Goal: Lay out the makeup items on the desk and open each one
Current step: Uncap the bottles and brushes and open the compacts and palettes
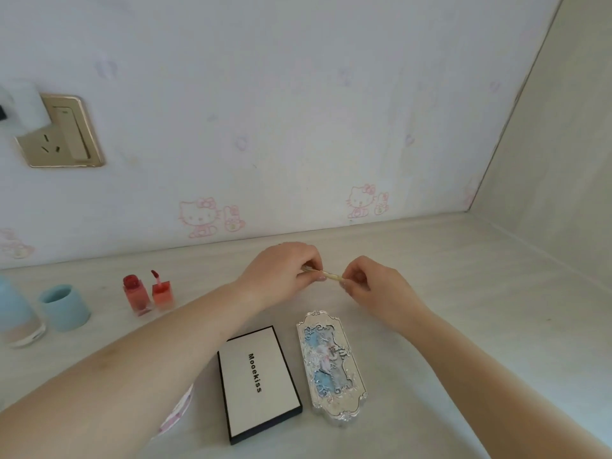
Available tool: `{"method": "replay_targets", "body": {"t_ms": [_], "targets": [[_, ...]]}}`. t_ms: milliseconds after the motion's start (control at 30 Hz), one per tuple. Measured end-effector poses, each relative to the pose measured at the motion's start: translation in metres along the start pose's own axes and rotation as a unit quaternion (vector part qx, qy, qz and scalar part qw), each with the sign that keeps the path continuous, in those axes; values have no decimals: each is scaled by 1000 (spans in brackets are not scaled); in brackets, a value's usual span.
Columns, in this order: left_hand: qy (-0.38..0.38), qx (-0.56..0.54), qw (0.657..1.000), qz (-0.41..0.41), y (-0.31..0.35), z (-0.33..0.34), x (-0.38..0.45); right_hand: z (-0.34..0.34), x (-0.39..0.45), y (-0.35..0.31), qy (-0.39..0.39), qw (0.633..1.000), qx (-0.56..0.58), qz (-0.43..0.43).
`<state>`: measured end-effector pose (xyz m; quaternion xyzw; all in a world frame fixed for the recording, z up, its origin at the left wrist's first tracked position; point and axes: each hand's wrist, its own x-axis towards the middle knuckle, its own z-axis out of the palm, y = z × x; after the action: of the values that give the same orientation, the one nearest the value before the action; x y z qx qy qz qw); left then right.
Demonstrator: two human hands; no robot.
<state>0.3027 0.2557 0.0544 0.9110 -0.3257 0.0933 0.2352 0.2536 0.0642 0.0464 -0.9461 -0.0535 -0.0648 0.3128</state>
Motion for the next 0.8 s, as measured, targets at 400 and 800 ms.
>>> {"method": "replay_targets", "body": {"t_ms": [400,800], "targets": [[163,47,985,-13,38,-119,-162,-1,-85,-123,17,959,218,-180],[119,121,978,-123,31,-167,-342,79,-152,-217,-183,922,147,-307]]}}
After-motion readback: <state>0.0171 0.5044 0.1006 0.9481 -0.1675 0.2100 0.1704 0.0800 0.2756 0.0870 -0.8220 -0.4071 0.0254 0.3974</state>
